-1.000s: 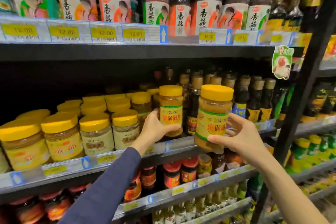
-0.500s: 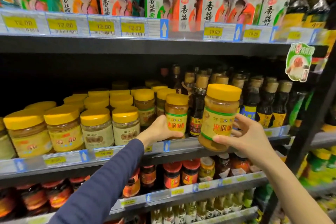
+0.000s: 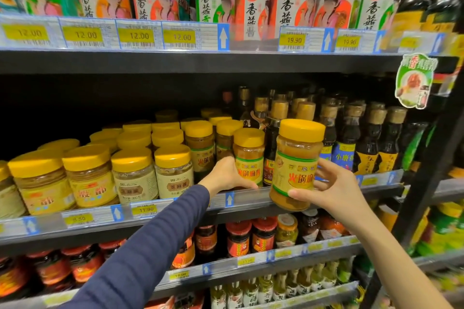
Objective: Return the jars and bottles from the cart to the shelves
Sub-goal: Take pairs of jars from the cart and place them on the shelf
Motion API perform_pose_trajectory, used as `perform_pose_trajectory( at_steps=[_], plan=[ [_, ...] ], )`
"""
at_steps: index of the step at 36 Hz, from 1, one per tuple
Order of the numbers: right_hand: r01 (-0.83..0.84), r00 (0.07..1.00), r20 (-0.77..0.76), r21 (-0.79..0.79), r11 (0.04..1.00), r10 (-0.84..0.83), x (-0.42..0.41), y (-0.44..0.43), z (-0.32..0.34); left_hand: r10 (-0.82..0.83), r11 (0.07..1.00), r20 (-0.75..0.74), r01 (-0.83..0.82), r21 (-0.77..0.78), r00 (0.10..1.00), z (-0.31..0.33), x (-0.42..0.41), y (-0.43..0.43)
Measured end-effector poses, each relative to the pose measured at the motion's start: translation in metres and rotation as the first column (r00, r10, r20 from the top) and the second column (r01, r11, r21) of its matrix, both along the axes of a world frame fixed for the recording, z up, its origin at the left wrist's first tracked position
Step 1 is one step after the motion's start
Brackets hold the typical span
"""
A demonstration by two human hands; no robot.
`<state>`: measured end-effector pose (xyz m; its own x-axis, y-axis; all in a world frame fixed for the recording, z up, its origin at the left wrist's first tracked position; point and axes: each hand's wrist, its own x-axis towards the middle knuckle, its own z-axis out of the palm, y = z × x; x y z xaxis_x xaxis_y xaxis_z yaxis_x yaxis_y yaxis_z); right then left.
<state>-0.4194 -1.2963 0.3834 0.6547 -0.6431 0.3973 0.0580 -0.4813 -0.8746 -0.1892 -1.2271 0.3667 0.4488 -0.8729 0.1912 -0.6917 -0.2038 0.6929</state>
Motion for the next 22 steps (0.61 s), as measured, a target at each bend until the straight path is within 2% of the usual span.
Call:
perform_pose_trajectory(
  at_steps=[9,22],
  plan=[
    [0.0,1.0,-0.028,-0.007,1.0,0.0,0.007,0.001,-0.001,-0.001,1.0,0.022,0.001,-0.02,1.0,0.0,-0.001,0.0],
    [-0.069,0.997,-0.02,0.003,0.998,0.069,0.014,0.01,0.003,0.03,0.999,0.071,-0.032,0.028,0.997,-0.002,0.004,0.002]
  ],
)
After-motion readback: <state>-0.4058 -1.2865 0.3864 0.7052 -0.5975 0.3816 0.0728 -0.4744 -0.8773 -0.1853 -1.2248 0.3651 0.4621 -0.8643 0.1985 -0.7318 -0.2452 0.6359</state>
